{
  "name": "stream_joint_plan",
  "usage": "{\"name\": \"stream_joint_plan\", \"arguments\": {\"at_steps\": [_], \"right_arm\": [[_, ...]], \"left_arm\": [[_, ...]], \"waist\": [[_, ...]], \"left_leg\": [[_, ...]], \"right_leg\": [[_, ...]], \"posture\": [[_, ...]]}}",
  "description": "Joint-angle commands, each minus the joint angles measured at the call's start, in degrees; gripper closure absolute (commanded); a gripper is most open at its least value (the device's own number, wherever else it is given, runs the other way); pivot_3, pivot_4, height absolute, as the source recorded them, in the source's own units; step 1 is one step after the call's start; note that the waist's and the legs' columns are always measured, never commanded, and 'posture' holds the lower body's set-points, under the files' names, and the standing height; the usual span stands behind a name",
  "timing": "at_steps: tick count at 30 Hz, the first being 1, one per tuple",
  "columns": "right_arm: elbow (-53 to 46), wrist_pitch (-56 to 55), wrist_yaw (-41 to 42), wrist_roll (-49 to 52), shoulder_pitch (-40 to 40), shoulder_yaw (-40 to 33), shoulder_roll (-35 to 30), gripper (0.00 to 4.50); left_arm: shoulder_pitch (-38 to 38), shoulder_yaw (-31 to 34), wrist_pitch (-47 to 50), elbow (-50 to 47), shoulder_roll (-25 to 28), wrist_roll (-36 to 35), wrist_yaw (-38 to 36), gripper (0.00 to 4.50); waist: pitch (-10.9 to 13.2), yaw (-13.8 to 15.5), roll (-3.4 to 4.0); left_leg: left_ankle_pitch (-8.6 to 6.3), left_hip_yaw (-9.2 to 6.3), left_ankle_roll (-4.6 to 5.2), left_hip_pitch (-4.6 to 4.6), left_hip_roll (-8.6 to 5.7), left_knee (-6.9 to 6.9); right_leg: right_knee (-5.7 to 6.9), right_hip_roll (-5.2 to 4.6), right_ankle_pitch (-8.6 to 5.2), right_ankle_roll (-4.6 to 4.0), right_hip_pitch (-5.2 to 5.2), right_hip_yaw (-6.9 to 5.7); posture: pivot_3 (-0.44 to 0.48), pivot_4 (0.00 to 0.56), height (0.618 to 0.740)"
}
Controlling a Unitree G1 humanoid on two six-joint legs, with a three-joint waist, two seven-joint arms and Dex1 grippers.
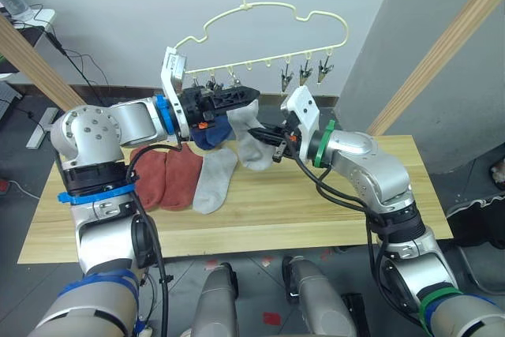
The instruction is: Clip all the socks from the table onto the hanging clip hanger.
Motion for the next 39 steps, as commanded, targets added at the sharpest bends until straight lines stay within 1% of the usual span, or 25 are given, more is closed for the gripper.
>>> {"name": "stream_joint_plan", "arguments": {"at_steps": [1, 3, 7, 9, 11, 12, 13, 16, 20, 21, 23, 25, 26, 29, 32, 34, 36, 38, 39], "right_arm": [[0.5, -1.5, -1.3, -0.2, -0.1, -0.7, 0.9, 3.95], [0.9, -1.6, -1.4, -0.1, 0.2, -0.8, 0.9, 3.49], [-0.1, -0.2, -1.8, 0.8, 1.8, -1.9, 0.2, 2.03], [-1.8, 0.8, -1.7, 1.4, 3.4, -2.6, -0.9, 1.28], [-4.7, 2.1, -2.3, 1.5, 5.8, -3.4, -2.7, 0.56], [-6.1, 2.2, -2.7, 1.0, 6.9, -3.6, -3.6, 0.25], [-7.0, 2.2, -3.1, 0.6, 7.6, -3.6, -4.1, 0.07], [-9.0, 2.9, -3.9, 1.0, 8.8, -4.0, -4.9, 0.07], [-17.2, 3.6, -10.5, -0.3, 14.0, -5.7, -3.5, 0.07], [-18.5, 3.2, -13.8, -1.3, 14.7, -6.2, -1.9, 0.07], [-20.5, 4.0, -19.5, -2.6, 15.2, -7.0, 1.3, 0.07], [-21.4, 4.8, -23.4, -3.3, 15.3, -7.7, 4.1, 0.07], [-21.5, 3.3, -25.1, -5.2, 15.1, -6.9, 4.5, 0.07], [-21.7, 0.9, -27.4, -8.2, 14.8, -5.3, 4.7, 0.07], [-19.7, 0.2, -27.3, -7.4, 13.0, -5.9, 5.7, 0.07], [-16.6, -1.4, -29.6, -8.4, 10.9, -6.5, 7.5, 0.07], [-14.1, -3.0, -30.7, -9.4, 9.4, -6.4, 8.5, 0.07], [-11.1, -5.7, -31.7, -10.6, 7.8, -6.0, 9.7, 0.07], [-9.9, -7.0, -32.2, -11.1, 7.2, -5.9, 10.2, 0.43]], "left_arm": [[4.3, -2.7, -3.1, -10.0, 5.0, 0.2, -2.7, 0.0], [6.9, -4.4, -5.3, -13.6, 7.1, 0.8, -3.7, 0.0], [10.4, -3.2, -6.6, -16.7, 7.3, -1.4, -4.4, 0.0], [12.0, -3.4, -9.3, -17.8, 6.7, 0.1, -3.3, 0.0], [14.5, -4.4, -14.2, -19.6, 5.8, 3.3, -1.4, 0.0], [15.6, -4.4, -16.4, -20.2, 5.1, 4.4, -0.4, 0.0], [16.4, -4.5, -17.9, -20.6, 4.6, 5.1, 0.2, 0.0], [18.6, -5.5, -22.7, -21.8, 4.4, 7.5, 0.2, 0.0], [27.6, -5.4, -31.8, -29.4, 1.8, 11.9, 3.0, 0.0], [29.9, -6.6, -32.9, -31.2, 2.5, 13.4, 3.2, 0.0], [32.9, -6.9, -37.5, -33.3, 1.8, 15.1, 2.6, 0.0], [34.3, -6.7, -42.1, -33.8, 1.2, 15.1, 0.1, 0.0], [34.5, -5.9, -43.4, -33.9, 1.2, 14.2, -1.1, 0.0], [35.0, -5.1, -45.5, -33.7, 1.4, 12.9, -2.3, 0.0], [37.4, -4.4, -48.1, -34.6, 1.9, 11.0, -5.9, 0.0], [39.8, -5.0, -53.4, -35.5, 2.8, 13.8, -9.1, 0.0], [41.0, -5.2, -56.3, -35.5, 2.8, 14.9, -9.8, 0.0], [41.4, -4.7, -57.3, -35.6, 2.3, 14.3, -9.5, 0.0], [41.6, -4.6, -57.8, -35.8, 2.3, 14.0, -9.4, 0.0]], "waist": [[0.0, 0.0, 0.0], [0.0, 0.2, 0.0], [0.0, 0.9, -0.01], [0.0, 1.4, -0.01], [0.0, 1.8, -0.01], [0.0, 1.9, -0.01], [0.0, 2.0, -0.01], [0.0, 2.0, -0.01], [-0.1, 1.8, -0.03], [-0.1, 1.8, -0.03], [-0.1, 1.8, -0.03], [-0.1, 2.0, -0.04], [-0.1, 2.0, -0.06], [-0.2, 2.2, -0.08], [-0.2, 2.2, -0.11], [-0.2, 1.8, -0.12], [-0.2, 1.9, -0.13], [-0.2, 2.1, -0.14], [-0.2, 2.1, -0.14]], "left_leg": [[0.0, -0.03, 0.0, 0.0, 0.01, -0.02], [0.01, -0.04, -0.01, 0.0, 0.02, -0.06], [0.01, -0.05, -0.01, -0.01, 0.0, -0.04], [0.0, -0.05, 0.0, -0.02, -0.03, 0.0], [0.0, -0.03, 0.0, -0.03, -0.05, 0.0], [0.0, -0.01, 0.01, -0.03, -0.05, -0.01], [0.0, -0.01, 0.01, -0.04, -0.05, -0.01], [0.0, -0.03, 0.01, -0.05, -0.03, -0.02], [0.0, 0.0, 0.01, -0.01, 0.01, -0.11], [0.0, 0.02, 0.0, 0.0, 0.02, -0.17], [0.0, 0.0, 0.0, -0.03, 0.04, -0.17], [0.01, -0.01, -0.01, -0.03, 0.03, -0.14], [0.01, -0.04, -0.01, -0.03, 0.03, -0.11], [0.01, -0.02, 0.0, -0.02, -0.02, 0.0], [0.01, 0.04, 0.03, -0.05, 0.01, -0.01], [-0.01, 0.07, 0.05, -0.09, 0.02, -0.04], [-0.02, 0.1, 0.07, -0.09, 0.03, -0.12], [-0.02, 0.01, 0.06, -0.09, 0.07, -0.21], [-0.02, 0.0, 0.06, -0.09, 0.08, -0.24]], "right_leg": [[0.0, 0.0, 0.0, 0.0, -0.02, -0.03], [-0.01, 0.0, 0.0, 0.0, -0.03, -0.04], [-0.02, -0.03, 0.0, -0.01, -0.01, -0.07], [-0.04, -0.05, 0.0, -0.01, 0.01, -0.08], [-0.06, -0.07, 0.0, -0.01, 0.01, -0.06], [-0.08, -0.07, 0.0, -0.01, 0.02, -0.05], [-0.11, -0.08, 0.0, -0.01, 0.02, -0.06], [-0.11, -0.07, 0.0, -0.01, 0.01, -0.07], [-0.13, -0.05, -0.01, -0.01, 0.01, -0.02], [-0.16, -0.05, -0.01, -0.02, 0.01, 0.0], [-0.2, -0.05, -0.01, -0.02, -0.02, -0.02], [-0.16, -0.04, -0.01, -0.02, -0.03, -0.04], [-0.15, -0.04, 0.0, -0.03, -0.01, -0.07], [-0.17, -0.06, 0.04, -0.07, 0.04, -0.06], [-0.46, -0.04, 0.15, -0.05, 0.11, -0.03], [-0.55, -0.03, 0.17, -0.04, 0.11, -0.01], [-0.56, -0.02, 0.17, -0.04, 0.07, 0.01], [-0.58, 0.02, 0.16, -0.07, 0.06, -0.07], [-0.59, 0.04, 0.16, -0.07, 0.06, -0.08]], "posture": [[-0.021, 0.254, 0.74], [-0.008, 0.255, 0.74], [0.006, 0.255, 0.74], [0.008, 0.257, 0.74], [0.007, 0.255, 0.74], [0.008, 0.257, 0.74], [0.008, 0.257, 0.74], [0.009, 0.252, 0.74], [0.015, 0.249, 0.74], [0.018, 0.25, 0.74], [0.02, 0.249, 0.74], [0.025, 0.247, 0.74], [0.025, 0.246, 0.74], [0.025, 0.246, 0.74], [0.035, 0.244, 0.74], [0.038, 0.245, 0.74], [0.043, 0.243, 0.74], [0.049, 0.241, 0.74], [0.049, 0.241, 0.74]]}}
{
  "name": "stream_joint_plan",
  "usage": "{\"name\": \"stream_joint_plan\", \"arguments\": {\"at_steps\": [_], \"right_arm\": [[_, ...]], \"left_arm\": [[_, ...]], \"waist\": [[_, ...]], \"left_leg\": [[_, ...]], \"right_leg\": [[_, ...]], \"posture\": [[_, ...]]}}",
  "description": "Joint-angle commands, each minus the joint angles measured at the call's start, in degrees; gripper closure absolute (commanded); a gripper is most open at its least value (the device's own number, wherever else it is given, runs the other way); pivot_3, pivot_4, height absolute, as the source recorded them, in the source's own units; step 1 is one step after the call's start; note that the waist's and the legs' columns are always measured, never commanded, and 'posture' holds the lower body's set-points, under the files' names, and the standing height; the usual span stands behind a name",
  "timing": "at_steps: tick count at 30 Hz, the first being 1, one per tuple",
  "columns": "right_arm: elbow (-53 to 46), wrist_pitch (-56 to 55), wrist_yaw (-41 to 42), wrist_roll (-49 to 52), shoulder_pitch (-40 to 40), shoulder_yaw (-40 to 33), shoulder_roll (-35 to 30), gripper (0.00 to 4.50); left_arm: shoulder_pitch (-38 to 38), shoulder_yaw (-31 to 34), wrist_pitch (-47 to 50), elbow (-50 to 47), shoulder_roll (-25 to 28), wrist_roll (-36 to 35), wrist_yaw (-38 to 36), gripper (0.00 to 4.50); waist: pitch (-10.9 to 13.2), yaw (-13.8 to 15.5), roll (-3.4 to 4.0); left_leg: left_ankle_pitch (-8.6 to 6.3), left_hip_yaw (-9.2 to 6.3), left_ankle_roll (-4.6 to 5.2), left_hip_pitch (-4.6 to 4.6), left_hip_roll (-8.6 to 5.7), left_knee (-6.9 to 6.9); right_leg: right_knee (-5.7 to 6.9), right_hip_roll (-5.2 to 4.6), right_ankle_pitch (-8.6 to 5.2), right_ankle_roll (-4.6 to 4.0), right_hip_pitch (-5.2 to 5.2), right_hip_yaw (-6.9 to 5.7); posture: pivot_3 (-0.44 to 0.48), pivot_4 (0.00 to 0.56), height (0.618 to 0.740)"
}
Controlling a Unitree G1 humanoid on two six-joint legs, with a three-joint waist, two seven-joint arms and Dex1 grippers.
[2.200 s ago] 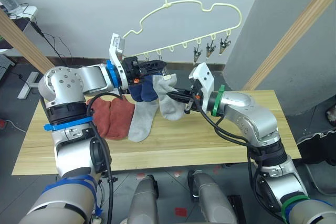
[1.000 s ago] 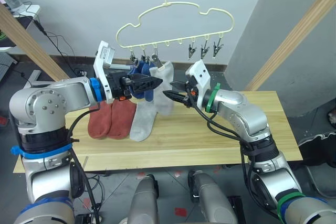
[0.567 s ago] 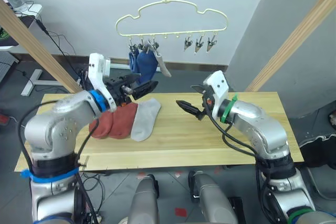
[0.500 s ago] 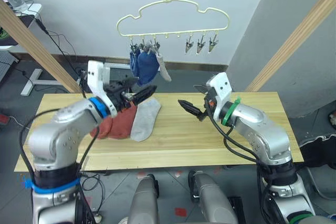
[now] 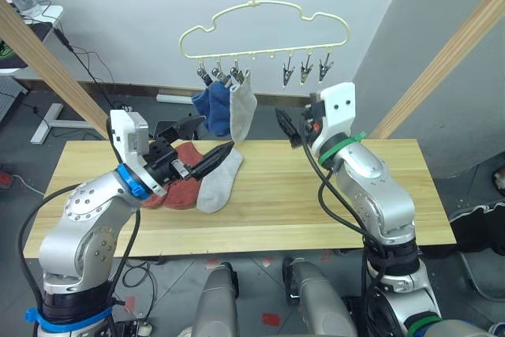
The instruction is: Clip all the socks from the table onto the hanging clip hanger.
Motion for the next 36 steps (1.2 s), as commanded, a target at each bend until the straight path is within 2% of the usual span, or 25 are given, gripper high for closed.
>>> {"name": "stream_joint_plan", "arguments": {"at_steps": [1, 5, 15, 18, 20, 22, 28, 36], "right_arm": [[3.1, -5.3, -2.0, -2.1, -2.1, 0.4, 1.7, 0.64], [5.8, -7.6, -2.5, -2.8, -2.8, 0.6, 3.3, 2.03], [12.3, -12.2, -5.6, -4.7, -6.1, -0.5, 5.8, 2.03], [14.4, -13.4, -6.5, -4.5, -7.5, -1.3, 6.4, 2.03], [14.7, -13.4, -7.0, -4.4, -7.8, -1.3, 6.9, 2.03], [14.4, -13.6, -6.9, -4.5, -7.7, -0.8, 7.1, 2.03], [14.7, -13.2, -6.7, -4.2, -7.5, -0.3, 7.5, 2.03], [18.0, -13.2, -7.2, -3.3, -9.9, -2.2, 8.3, 2.03]], "left_arm": [[0.9, 1.2, -3.0, -3.4, 0.3, -0.9, -0.5, 0.0], [2.8, 1.6, -3.0, -4.9, 1.4, -2.8, -1.7, 0.0], [1.7, 1.9, -2.6, -4.6, 2.7, -4.9, 0.2, 0.0], [2.1, 2.4, -3.1, -5.7, 3.0, -6.4, -0.7, 0.0], [3.0, 3.6, -3.5, -6.2, 2.6, -7.8, -0.6, 0.0], [3.8, 4.2, -4.2, -6.4, 2.4, -8.6, -0.9, 0.0], [3.7, 4.7, -6.7, -4.6, 1.9, -7.2, 0.0, 0.0], [1.7, 3.3, -7.1, -3.9, 1.8, -6.5, 2.2, 0.0]], "waist": [[0.0, 0.1, 0.0], [0.0, 0.1, -0.02], [0.0, 0.2, -0.02], [0.0, 0.2, -0.02], [-0.1, 0.1, -0.03], [-0.5, 0.0, -0.01], [-1.1, -0.1, -0.02], [-1.1, 0.0, -0.02]], "left_leg": [[0.0, 0.0, 0.0, 0.0, 0.0, 0.0], [0.0, 0.05, 0.0, -0.02, -0.02, 0.0], [0.01, 0.0, 0.01, 0.0, -0.01, 0.02], [0.0, 0.02, 0.01, -0.01, -0.01, 0.01], [0.0, 0.03, 0.01, -0.02, -0.01, 0.01], [0.0, 0.03, 0.01, -0.02, 0.0, 0.0], [0.01, 0.03, 0.01, 0.0, 0.0, 0.09], [0.02, 0.01, 0.04, 0.0, 0.02, 0.2]], "right_leg": [[0.0, 0.0, 0.0, 0.0, 0.0, 0.01], [-0.04, -0.03, 0.0, 0.0, 0.01, 0.05], [0.01, -0.01, 0.01, 0.0, 0.01, 0.0], [-0.02, -0.01, 0.01, 0.0, 0.02, 0.02], [-0.02, -0.01, 0.01, 0.0, 0.01, 0.02], [-0.02, -0.01, 0.01, -0.01, 0.0, 0.01], [0.01, 0.0, 0.04, -0.05, 0.03, 0.01], [0.05, 0.03, 0.08, -0.09, 0.07, 0.01]], "posture": [[0.057, 0.243, 0.74], [0.067, 0.243, 0.74], [0.085, 0.243, 0.74], [0.061, 0.238, 0.74], [0.006, 0.212, 0.74], [0.002, 0.209, 0.74], [0.006, 0.212, 0.74], [0.058, 0.246, 0.74]]}}
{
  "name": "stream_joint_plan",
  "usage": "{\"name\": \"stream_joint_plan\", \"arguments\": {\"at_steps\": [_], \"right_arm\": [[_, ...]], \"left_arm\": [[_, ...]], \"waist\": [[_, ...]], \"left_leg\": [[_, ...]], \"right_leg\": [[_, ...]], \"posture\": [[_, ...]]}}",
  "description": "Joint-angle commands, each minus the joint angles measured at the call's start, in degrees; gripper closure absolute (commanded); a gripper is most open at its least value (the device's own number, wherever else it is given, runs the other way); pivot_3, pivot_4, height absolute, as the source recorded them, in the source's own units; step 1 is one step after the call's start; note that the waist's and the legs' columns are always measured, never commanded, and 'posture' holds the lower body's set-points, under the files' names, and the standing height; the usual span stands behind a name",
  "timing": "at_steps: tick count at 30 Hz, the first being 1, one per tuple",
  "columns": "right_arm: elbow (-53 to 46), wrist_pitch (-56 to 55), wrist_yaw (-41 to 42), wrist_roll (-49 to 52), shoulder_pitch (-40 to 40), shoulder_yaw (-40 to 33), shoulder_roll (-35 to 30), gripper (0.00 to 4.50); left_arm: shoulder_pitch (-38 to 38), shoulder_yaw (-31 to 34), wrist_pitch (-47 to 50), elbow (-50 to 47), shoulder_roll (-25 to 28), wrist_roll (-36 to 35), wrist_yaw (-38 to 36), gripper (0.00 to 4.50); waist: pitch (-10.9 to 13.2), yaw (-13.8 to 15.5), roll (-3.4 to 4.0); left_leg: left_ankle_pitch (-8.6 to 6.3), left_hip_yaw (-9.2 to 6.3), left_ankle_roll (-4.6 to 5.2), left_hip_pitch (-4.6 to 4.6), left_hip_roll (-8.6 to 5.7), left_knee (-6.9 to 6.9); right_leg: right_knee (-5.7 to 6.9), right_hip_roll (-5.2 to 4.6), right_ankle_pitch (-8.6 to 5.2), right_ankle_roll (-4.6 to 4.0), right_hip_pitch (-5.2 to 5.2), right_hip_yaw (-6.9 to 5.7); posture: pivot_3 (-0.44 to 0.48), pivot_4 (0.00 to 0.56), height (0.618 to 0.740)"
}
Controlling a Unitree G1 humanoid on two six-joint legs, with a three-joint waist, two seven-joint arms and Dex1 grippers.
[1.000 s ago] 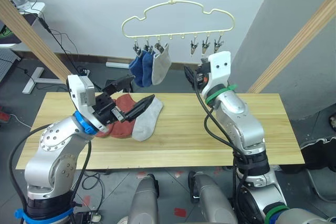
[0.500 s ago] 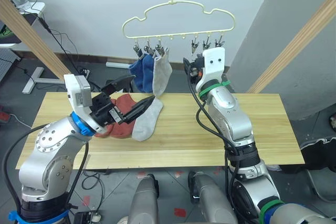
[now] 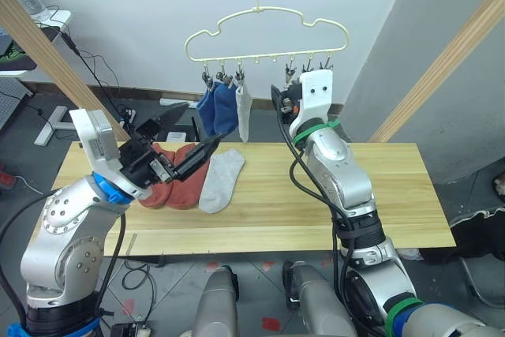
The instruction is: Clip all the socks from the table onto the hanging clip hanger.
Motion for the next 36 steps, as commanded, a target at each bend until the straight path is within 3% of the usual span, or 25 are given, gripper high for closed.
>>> {"name": "stream_joint_plan", "arguments": {"at_steps": [1, 18, 36], "right_arm": [[0.0, -1.2, -0.3, 0.5, -2.1, -1.4, 0.3, 2.03], [7.4, -4.4, 0.7, 0.8, -7.4, -3.6, -0.5, 2.03], [2.7, 0.5, 0.2, 0.9, -3.4, -3.0, -0.2, 2.03]], "left_arm": [[-0.4, 0.2, -1.2, -1.9, 0.3, 0.3, 0.5, 0.0], [-0.8, -0.9, -1.0, -2.6, 0.2, 0.9, 2.0, 0.0], [-0.9, -0.9, -1.1, -1.8, 0.5, 1.2, 2.3, 0.0]], "waist": [[0.0, 0.0, 0.0], [0.0, 0.2, 0.02], [0.0, 0.3, 0.04]], "left_leg": [[0.0, 0.0, 0.0, -0.01, 0.0, -0.01], [-0.01, -0.02, 0.01, 0.0, 0.01, -0.05], [-0.01, -0.02, 0.01, 0.0, 0.02, -0.1]], "right_leg": [[-0.01, 0.0, 0.0, 0.0, 0.0, 0.0], [-0.02, 0.01, -0.01, -0.01, -0.01, -0.01], [-0.06, 0.01, -0.02, -0.02, -0.02, -0.01]], "posture": [[0.058, 0.246, 0.74], [0.082, 0.263, 0.74], [0.086, 0.27, 0.74]]}}
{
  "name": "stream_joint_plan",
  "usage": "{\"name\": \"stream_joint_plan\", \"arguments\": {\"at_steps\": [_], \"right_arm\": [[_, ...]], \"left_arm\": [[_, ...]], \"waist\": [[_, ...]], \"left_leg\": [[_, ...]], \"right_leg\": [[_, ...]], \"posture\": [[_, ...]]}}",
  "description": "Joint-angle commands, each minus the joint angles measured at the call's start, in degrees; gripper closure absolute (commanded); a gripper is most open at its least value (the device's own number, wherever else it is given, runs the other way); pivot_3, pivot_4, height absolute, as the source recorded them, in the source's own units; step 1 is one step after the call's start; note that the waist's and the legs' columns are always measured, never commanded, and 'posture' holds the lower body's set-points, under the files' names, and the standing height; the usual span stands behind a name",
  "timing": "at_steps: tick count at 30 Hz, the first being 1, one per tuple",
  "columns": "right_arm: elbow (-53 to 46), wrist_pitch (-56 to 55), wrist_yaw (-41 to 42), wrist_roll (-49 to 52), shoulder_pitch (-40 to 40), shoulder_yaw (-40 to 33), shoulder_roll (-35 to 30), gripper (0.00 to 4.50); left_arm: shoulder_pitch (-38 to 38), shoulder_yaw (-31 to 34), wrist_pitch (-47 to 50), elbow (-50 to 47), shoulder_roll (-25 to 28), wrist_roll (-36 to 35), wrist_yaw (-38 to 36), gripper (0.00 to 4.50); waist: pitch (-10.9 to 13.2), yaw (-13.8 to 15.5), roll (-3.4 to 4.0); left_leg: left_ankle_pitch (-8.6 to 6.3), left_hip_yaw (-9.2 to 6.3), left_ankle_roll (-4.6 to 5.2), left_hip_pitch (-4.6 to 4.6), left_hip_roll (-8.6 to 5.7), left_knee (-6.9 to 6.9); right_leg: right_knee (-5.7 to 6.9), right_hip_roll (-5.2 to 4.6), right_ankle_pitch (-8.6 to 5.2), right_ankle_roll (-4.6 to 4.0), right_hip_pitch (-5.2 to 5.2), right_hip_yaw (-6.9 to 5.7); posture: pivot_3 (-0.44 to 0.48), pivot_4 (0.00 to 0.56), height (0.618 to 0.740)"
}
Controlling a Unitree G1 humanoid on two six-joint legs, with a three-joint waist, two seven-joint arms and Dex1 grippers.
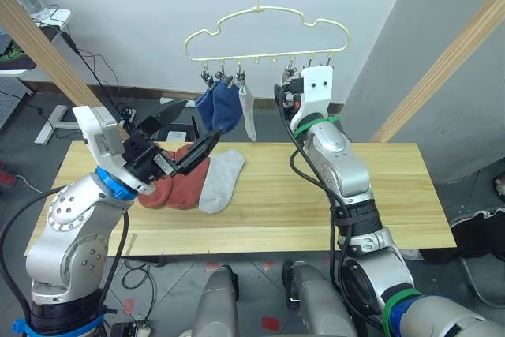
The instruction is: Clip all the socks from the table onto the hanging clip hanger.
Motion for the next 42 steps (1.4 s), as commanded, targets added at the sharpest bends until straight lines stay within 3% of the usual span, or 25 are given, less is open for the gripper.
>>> {"name": "stream_joint_plan", "arguments": {"at_steps": [1, 18, 39, 42], "right_arm": [[-2.9, 0.4, -0.1, 0.5, -0.4, -0.3, 0.3, 2.03], [5.5, -4.5, -0.2, 1.2, -8.3, -2.6, 1.4, 2.03], [5.5, -5.2, 1.3, 2.4, -8.2, -2.0, 2.3, 2.03], [5.5, -5.0, 1.2, 2.8, -8.1, -2.4, 2.4, 2.62]], "left_arm": [[-0.7, 0.4, -1.1, -1.2, 0.6, 0.2, -0.2, 0.0], [-1.0, 0.0, -1.6, -1.1, 0.1, 0.8, -1.0, 0.0], [-0.6, -0.2, -2.1, -1.1, -0.3, 1.2, -1.1, 0.0], [-0.7, -0.2, -2.1, -1.1, -0.3, 1.2, -1.1, 0.0]], "waist": [[0.0, 0.0, 0.0], [0.0, 0.0, 0.02], [0.0, 0.1, 0.01], [0.0, 0.1, 0.01]], "left_leg": [[0.0, 0.0, 0.0, 0.0, 0.0, 0.0], [0.0, 0.02, 0.0, 0.0, 0.01, -0.2], [0.0, 0.02, 0.0, 0.0, 0.01, -0.36], [0.0, 0.02, 0.0, 0.0, 0.01, -0.37]], "right_leg": [[0.0, 0.0, 0.0, 0.0, 0.0, 0.0], [-0.11, 0.02, -0.02, -0.02, -0.04, 0.0], [-0.23, 0.02, -0.02, -0.03, -0.05, -0.01], [-0.23, 0.02, -0.02, -0.03, -0.05, -0.01]], "posture": [[0.086, 0.272, 0.74], [0.095, 0.267, 0.74], [0.103, 0.253, 0.74], [0.101, 0.254, 0.74]]}}
